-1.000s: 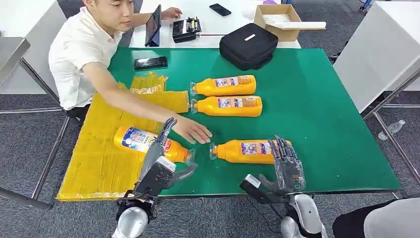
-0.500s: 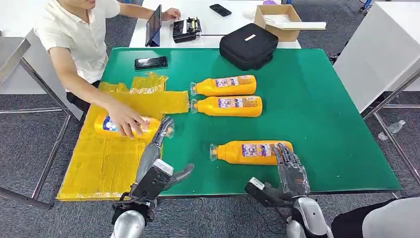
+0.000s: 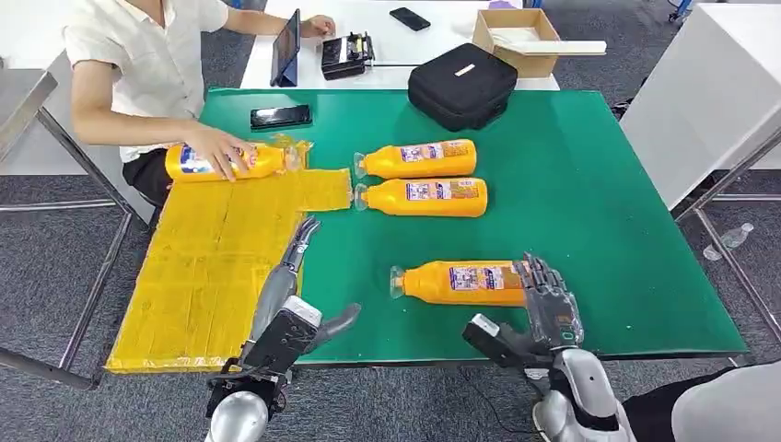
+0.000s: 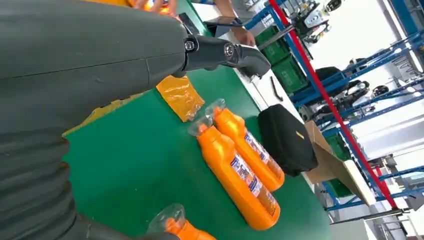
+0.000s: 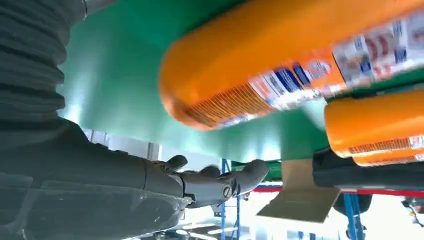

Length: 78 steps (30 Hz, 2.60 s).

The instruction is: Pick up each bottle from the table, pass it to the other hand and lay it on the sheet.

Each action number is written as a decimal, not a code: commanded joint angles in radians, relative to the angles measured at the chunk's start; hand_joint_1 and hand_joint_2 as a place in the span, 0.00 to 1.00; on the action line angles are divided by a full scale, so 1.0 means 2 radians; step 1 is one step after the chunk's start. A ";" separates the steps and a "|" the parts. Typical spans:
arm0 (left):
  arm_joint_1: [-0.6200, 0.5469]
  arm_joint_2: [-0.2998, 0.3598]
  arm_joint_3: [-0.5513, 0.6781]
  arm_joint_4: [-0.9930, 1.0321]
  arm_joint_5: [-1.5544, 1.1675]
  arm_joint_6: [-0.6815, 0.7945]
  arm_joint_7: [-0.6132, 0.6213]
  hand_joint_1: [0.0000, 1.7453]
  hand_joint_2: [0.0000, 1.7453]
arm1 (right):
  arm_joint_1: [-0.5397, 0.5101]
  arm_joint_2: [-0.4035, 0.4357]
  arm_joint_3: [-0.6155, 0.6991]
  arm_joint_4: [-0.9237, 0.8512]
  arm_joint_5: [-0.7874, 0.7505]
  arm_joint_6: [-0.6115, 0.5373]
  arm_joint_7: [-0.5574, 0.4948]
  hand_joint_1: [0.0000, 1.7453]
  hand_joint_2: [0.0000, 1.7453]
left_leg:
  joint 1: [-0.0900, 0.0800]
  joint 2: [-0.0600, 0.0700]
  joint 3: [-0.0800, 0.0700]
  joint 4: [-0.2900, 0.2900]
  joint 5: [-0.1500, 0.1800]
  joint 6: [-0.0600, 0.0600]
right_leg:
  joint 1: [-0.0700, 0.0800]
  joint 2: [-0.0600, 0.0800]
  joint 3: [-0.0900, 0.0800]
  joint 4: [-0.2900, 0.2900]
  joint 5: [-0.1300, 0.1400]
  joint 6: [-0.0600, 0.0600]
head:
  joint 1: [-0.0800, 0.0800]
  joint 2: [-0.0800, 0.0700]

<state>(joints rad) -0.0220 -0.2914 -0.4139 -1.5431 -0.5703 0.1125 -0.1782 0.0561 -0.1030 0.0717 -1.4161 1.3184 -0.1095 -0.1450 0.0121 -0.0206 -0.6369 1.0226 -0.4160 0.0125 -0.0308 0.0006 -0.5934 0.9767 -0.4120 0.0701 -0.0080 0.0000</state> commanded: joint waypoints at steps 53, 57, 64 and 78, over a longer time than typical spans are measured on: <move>-0.016 -0.029 -0.017 0.034 0.015 -0.002 -0.008 0.00 1.00 | -0.136 -0.101 0.064 0.303 -0.164 0.109 -0.068 1.00 1.00 | 0.001 -0.002 0.008 0.000 -0.002 0.001 | 0.001 -0.002 0.004 -0.002 -0.002 0.000 | 0.000 0.000; -0.019 -0.029 -0.018 0.038 0.016 0.006 -0.010 0.00 1.00 | -0.136 -0.101 0.073 0.291 -0.168 0.098 -0.066 1.00 1.00 | 0.001 -0.002 0.009 0.000 -0.002 0.001 | 0.001 -0.003 0.005 -0.003 -0.002 -0.001 | 0.000 0.000; -0.019 -0.029 -0.017 0.038 0.016 0.006 -0.010 0.00 1.00 | -0.136 -0.100 0.074 0.290 -0.168 0.098 -0.065 1.00 1.00 | 0.001 -0.001 0.009 0.000 -0.002 0.001 | 0.001 -0.002 0.007 -0.002 -0.002 0.000 | 0.000 0.000; 0.001 -0.029 0.075 -0.062 0.068 0.076 -0.030 0.00 1.00 | -0.207 0.118 0.060 0.211 -0.194 0.036 -0.047 1.00 1.00 | 0.001 0.008 0.009 0.000 -0.004 0.000 | 0.001 0.006 0.007 0.000 -0.001 -0.002 | 0.000 0.000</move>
<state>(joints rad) -0.0305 -0.2914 -0.4173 -1.5519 -0.4940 0.2668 -0.2564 -0.2379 -0.2150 0.1762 -0.9602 0.9221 -0.0145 -0.2906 0.0124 -0.0135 -0.6217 1.0228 -0.4195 0.0151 -0.0300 0.0070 -0.5795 0.9753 -0.4118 0.0708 -0.0076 0.0000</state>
